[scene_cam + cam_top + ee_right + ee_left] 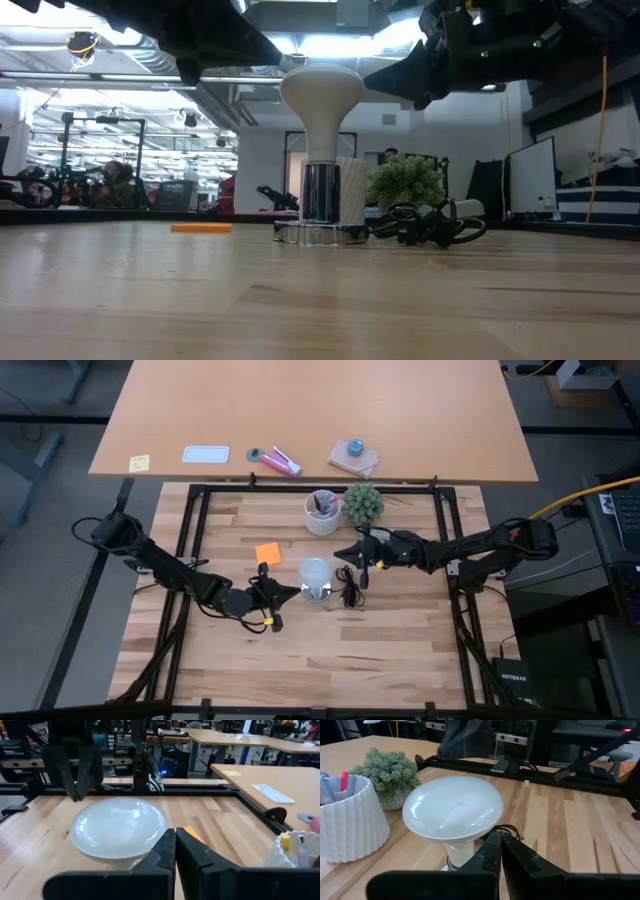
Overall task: Screw lightbulb
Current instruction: Insert the light bulb into the lamp socket
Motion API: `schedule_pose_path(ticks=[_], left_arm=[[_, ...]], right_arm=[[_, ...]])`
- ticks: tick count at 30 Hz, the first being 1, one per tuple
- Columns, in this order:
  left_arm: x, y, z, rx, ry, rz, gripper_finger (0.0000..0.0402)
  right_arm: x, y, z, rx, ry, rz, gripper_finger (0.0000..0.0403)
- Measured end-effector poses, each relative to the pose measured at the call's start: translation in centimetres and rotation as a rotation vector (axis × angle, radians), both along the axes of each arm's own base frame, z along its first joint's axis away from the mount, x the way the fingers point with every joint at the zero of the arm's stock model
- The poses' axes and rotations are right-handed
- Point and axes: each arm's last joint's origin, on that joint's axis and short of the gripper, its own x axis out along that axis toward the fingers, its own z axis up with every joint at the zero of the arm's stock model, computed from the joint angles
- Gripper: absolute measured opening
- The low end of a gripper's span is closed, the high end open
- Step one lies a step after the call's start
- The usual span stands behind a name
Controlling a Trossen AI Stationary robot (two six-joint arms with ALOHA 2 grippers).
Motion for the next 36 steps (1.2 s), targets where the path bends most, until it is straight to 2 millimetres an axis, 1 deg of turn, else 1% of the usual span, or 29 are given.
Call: schedule_pose_path(ticks=[2, 6, 9, 14, 19, 24, 28, 36], left_arm=[[0.0, -0.1, 0.0, -0.004, 0.003, -0.021, 0.0005], [0.1, 0.1, 0.0, 0.014, 0.020, -0.064, 0.0005], [0.3, 0.3, 0.0, 0.021, 0.025, -0.071, 0.0005], [0.5, 0.9, -0.1, 0.020, 0.028, -0.057, 0.0005], [0.6, 1.3, -0.1, 0.018, 0.034, -0.054, 0.0005], [0.6, 1.3, -0.1, 0.034, 0.039, -0.058, 0.0005], [0.8, 1.6, -0.1, 0.035, 0.040, -0.046, 0.0005], [1.0, 2.4, -0.1, 0.033, 0.042, -0.018, 0.0005]], right_arm=[[0.0, 0.0, 0.1, -0.015, -0.009, 0.000, 0.0012], [0.0, 0.0, 0.4, -0.108, -0.036, 0.009, 0.0012], [0.0, 0.0, 0.6, -0.126, -0.050, 0.009, 0.0012], [0.2, 0.0, 0.5, -0.011, -0.069, 0.006, 0.0012], [0.9, 0.0, -1.1, 0.025, -0.027, 0.003, 0.0012], [1.6, -0.1, -2.1, 0.032, -0.040, 0.003, 0.0012], [1.7, -0.1, -2.3, 0.032, -0.044, 0.004, 0.0012], [1.7, 0.2, -2.4, 0.053, -0.028, 0.097, 0.0012]])
